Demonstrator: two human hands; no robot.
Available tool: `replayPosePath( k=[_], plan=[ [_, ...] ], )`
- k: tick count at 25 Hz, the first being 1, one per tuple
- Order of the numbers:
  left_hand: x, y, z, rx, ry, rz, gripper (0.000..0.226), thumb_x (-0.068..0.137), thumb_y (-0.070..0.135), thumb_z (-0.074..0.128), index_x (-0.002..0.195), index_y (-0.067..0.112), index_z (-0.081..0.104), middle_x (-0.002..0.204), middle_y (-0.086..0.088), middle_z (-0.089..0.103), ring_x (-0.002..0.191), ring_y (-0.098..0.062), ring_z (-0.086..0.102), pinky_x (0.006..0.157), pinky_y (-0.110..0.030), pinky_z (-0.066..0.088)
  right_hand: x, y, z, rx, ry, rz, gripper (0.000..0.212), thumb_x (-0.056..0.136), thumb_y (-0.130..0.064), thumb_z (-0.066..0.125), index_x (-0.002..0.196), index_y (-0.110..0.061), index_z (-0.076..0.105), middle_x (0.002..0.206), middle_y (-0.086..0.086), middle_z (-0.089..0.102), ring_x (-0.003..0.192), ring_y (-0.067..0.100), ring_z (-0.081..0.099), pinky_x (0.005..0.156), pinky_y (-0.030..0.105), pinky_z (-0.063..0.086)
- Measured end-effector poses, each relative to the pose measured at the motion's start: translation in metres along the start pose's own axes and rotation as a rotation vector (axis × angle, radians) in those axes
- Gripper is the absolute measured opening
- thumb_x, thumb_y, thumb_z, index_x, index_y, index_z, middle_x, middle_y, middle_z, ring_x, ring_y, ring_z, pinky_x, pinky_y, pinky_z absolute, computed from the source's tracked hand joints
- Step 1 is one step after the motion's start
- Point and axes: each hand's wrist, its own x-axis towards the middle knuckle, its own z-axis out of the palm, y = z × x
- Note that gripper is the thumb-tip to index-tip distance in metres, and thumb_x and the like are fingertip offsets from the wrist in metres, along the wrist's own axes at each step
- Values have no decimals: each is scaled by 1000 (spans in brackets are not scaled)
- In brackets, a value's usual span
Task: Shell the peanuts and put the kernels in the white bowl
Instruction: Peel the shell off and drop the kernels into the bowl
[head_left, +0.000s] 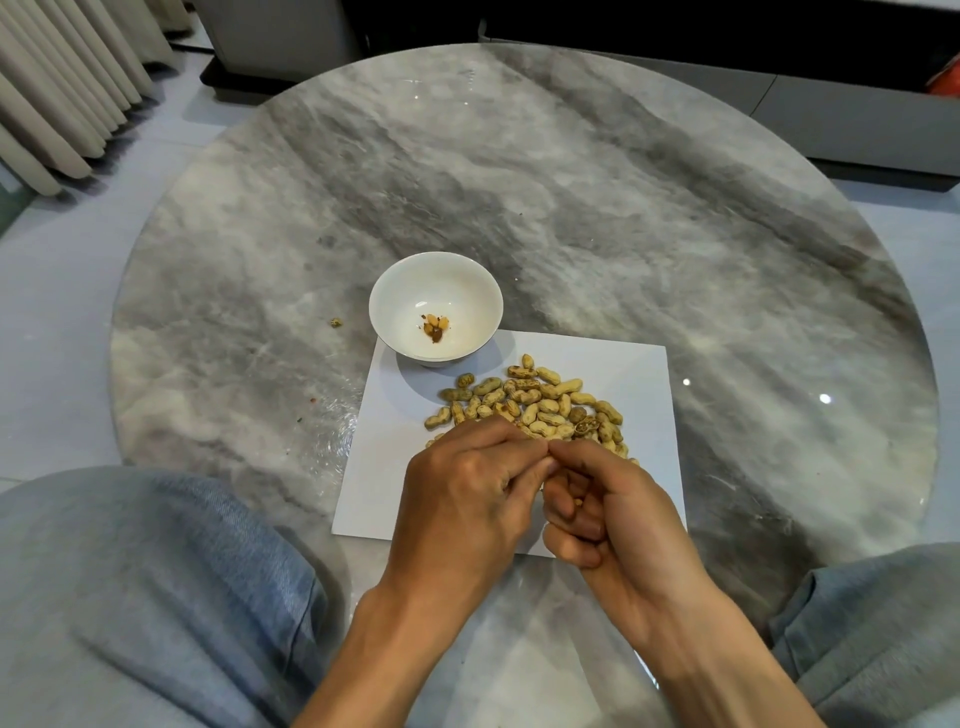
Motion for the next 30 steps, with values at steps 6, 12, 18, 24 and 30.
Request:
replayPosePath(
  k=[6, 12, 18, 24, 30],
  plan=[
    [-1, -1, 4, -71, -32, -86, 14, 89, 18, 65, 93, 16, 79, 78, 6, 63, 70, -8, 58, 60, -25, 46, 3, 0, -2, 97, -4, 53, 30, 93, -16, 58, 63, -13, 61, 52, 1, 36, 41, 9, 17, 38, 21, 12],
    [2, 4, 2, -183, -19, -238, 12, 79, 18, 74, 87, 24, 79, 81, 14, 68, 70, -3, 62, 63, -15, 47, 7, 4, -2, 139, 3, 63, 21, 91, -14, 57, 71, -10, 58, 54, 1, 35, 39, 7, 20, 35, 19, 13],
    [2, 7, 0, -265, -49, -386, 9, 83, 20, 75, 90, 25, 77, 79, 18, 70, 75, -3, 64, 61, -9, 43, 11, 9, -2, 206, 86, 75, 16, 90, -11, 56, 73, -9, 55, 53, 2, 32, 37, 8, 19, 32, 18, 15],
    [9, 10, -4, -421, -77, -617, 19, 86, 10, 73, 86, 29, 77, 76, 14, 72, 72, -3, 66, 60, -15, 47, 10, 8, -2, 195, 157, 74, 12, 91, -9, 54, 80, -6, 58, 51, 3, 32, 36, 8, 18, 34, 18, 12],
    [11, 10, -7, -840, -59, -974, 12, 92, 13, 67, 90, 10, 78, 67, -1, 68, 58, -9, 55, 51, -20, 44, 8, 9, -2, 186, 177, 70, 9, 92, -9, 54, 85, -5, 59, 51, 2, 32, 37, 9, 18, 36, 20, 11]
  ],
)
